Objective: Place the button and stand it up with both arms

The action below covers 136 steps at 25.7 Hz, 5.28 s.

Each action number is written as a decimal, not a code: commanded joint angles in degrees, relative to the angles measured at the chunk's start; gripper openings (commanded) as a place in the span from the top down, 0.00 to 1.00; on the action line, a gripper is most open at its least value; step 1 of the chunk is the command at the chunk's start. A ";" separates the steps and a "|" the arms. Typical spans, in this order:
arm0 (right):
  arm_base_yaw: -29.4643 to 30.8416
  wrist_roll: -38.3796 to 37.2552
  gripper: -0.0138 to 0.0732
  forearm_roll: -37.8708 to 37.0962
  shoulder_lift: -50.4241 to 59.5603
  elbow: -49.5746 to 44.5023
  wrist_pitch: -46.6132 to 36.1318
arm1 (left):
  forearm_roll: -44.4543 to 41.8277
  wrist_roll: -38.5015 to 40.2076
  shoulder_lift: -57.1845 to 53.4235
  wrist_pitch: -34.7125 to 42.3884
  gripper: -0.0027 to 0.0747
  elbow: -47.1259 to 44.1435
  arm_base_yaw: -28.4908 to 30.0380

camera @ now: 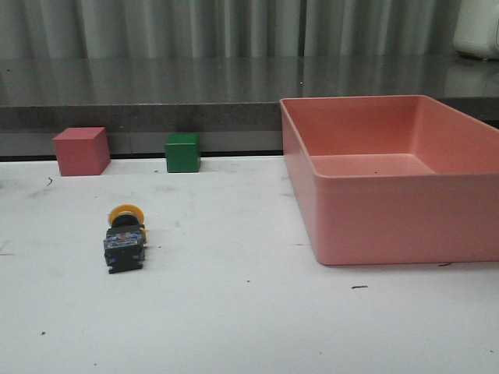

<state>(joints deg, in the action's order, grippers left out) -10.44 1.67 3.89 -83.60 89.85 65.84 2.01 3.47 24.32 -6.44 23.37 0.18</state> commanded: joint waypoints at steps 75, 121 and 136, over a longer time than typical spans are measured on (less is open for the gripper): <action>0.40 0.84 0.91 0.58 79.57 -72.25 -51.73 | 1.74 0.27 34.03 -7.93 0.10 24.85 -18.53; 0.40 0.84 0.91 0.58 79.57 -72.25 -51.73 | 10.41 12.69 95.55 -55.85 0.10 70.22 -21.27; 0.40 0.84 0.91 0.58 79.57 -72.25 -51.73 | 10.41 12.34 95.67 -56.86 0.55 71.29 -21.27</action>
<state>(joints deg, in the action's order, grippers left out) -10.30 1.84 4.51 -3.36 16.25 18.95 11.67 15.48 123.01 -62.60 92.99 -20.64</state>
